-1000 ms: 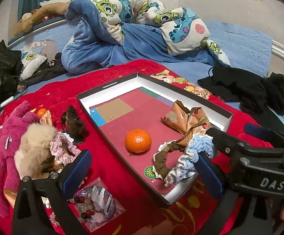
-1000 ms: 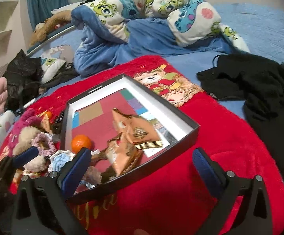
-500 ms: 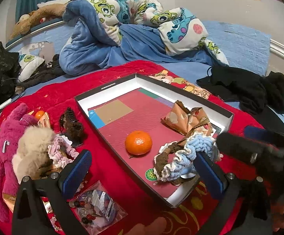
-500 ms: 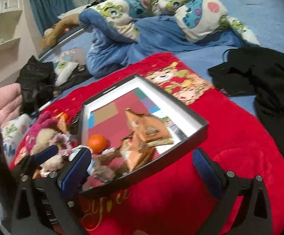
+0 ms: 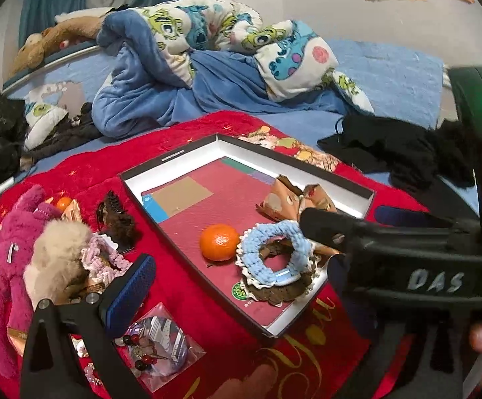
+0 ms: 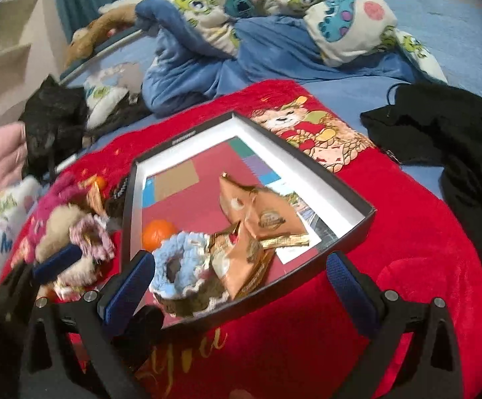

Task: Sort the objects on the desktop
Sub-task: 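Move both grippers away from the box back toward the pile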

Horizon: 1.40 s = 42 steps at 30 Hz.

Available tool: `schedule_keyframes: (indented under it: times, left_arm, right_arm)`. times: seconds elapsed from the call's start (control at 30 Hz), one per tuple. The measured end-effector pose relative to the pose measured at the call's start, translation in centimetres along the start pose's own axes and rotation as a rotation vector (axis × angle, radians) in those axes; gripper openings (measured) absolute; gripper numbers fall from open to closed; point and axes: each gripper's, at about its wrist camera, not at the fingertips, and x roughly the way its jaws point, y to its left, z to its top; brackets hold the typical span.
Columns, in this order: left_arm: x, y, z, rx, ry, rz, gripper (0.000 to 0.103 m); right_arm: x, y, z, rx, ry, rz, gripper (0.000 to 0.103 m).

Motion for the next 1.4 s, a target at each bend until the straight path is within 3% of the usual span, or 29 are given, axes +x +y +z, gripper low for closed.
schedule_keyframes:
  times: [0.43,0.7,1.03,1.27,1.4]
  left_arm:
    - [-2.1,2.2,0.2,-0.050,-0.015,0.042,0.103]
    - [-5.5,4.5,-0.1,-0.088,-0.027,0.091,0.103]
    - [-9.4,9.3,-1.2,-0.147,-0.029,0.175,0.103]
    - [-12.3,13.7,-2.5,-0.128,-0.042,0.288,0.103]
    - [-13.0,15.8,-3.4,-0.129,-0.045,0.288,0.103]
  right_arm:
    - [-1.1,1.7,0.0,-0.028,-0.010,0.009,0.103]
    - [-2.8,5.3,-0.4,-0.079,-0.045,0.030,0.103]
    - [-2.9,10.6,-1.0,-0.102,-0.065,0.147,0.103]
    - [-1.5,16.6,-2.1,-0.137,-0.051,0.259,0.103]
    - [-0.8,19.7,-2.7,-0.188,-0.046,0.286,0.103]
